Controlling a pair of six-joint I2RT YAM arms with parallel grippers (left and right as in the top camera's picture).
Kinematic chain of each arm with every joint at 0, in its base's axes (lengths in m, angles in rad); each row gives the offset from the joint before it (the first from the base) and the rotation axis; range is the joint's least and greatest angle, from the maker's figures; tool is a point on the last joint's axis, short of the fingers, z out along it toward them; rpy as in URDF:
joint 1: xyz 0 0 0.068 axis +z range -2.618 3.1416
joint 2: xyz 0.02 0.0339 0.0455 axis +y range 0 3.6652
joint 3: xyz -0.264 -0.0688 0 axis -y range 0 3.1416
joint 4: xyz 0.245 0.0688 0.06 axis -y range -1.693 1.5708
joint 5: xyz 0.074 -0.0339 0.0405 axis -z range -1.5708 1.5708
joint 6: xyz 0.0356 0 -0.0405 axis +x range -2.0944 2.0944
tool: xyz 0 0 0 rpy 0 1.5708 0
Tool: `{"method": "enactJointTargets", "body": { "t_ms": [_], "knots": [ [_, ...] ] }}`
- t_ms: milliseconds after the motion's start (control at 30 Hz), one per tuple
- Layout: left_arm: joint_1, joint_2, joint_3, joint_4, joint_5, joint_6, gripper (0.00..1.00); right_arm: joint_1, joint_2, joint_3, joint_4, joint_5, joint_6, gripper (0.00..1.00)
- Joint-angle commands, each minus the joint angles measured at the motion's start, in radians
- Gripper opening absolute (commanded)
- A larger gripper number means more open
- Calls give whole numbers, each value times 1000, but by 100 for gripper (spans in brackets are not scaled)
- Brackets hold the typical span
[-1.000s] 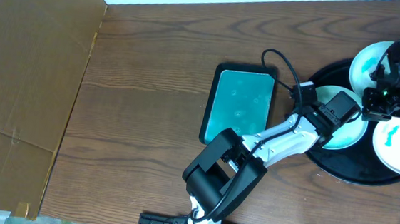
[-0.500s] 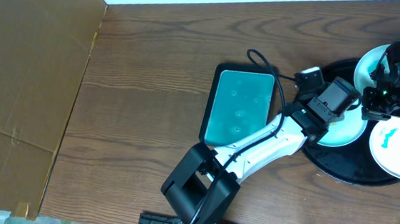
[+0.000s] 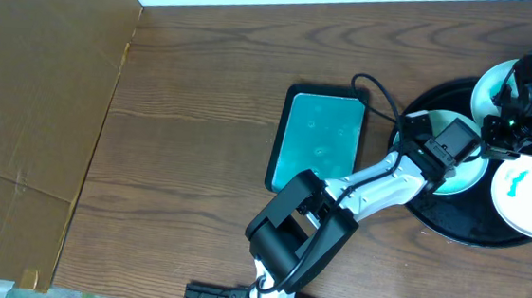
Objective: Clean dirty plates on tray and stack at the side
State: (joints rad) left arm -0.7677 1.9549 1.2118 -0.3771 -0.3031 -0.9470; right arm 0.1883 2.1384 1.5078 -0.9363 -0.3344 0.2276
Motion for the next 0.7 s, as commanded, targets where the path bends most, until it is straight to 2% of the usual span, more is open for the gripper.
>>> {"method": "enactJointTargets", "body": {
  "t_ms": [0, 100, 233, 433, 667],
  "knots": [
    [21, 5, -21, -57, -251, 58, 7, -4, 8, -7, 9, 46, 2, 1],
    [31, -30, -21, -55, -301, 109, 7, -3, 8, -2, 5, 46, -5, 1],
    [47, -111, -21, -52, -299, 108, 7, -3, -10, 3, 5, 49, -35, 1],
    [80, -286, -21, -62, -225, 109, 7, 13, -102, 3, 5, 143, -53, 1],
    [212, -451, -21, -217, -202, 108, 7, 87, -227, 3, 6, 306, -102, 1]
  ]
}}
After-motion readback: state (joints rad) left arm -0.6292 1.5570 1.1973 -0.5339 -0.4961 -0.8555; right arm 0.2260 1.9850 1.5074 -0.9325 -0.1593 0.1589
